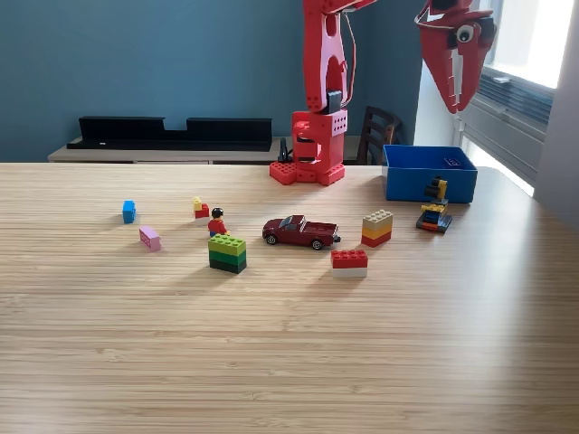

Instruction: Grasp a lego block and put it in the bin.

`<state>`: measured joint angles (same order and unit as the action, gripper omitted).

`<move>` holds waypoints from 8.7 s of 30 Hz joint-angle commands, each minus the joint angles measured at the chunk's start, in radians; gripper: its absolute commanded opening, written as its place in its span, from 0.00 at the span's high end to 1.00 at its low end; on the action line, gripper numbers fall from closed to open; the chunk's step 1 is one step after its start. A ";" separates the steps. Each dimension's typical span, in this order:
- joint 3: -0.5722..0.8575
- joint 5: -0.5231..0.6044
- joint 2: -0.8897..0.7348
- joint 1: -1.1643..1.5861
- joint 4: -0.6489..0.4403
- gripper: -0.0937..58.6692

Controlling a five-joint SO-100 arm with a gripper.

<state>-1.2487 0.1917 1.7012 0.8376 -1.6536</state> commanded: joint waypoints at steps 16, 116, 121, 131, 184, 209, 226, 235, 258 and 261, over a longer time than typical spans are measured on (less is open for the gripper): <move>-0.071 0.023 0.081 -0.342 0.077 1.00; -0.034 0.008 -0.518 -1.141 0.532 0.63; -0.005 0.018 -0.571 -1.129 0.532 0.72; 0.034 0.100 -0.574 -1.163 0.532 1.00; -0.285 -0.002 0.002 0.359 0.063 1.00; -0.169 -0.103 0.002 0.304 0.028 1.00; 0.046 0.012 0.002 -0.397 0.031 1.00; 0.038 0.002 0.002 -0.434 0.031 1.00; 0.029 0.054 0.002 -0.739 0.114 1.00; 0.000 0.077 0.002 -0.865 0.152 1.00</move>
<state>-1.2625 0.2454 1.6137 0.1012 -1.5401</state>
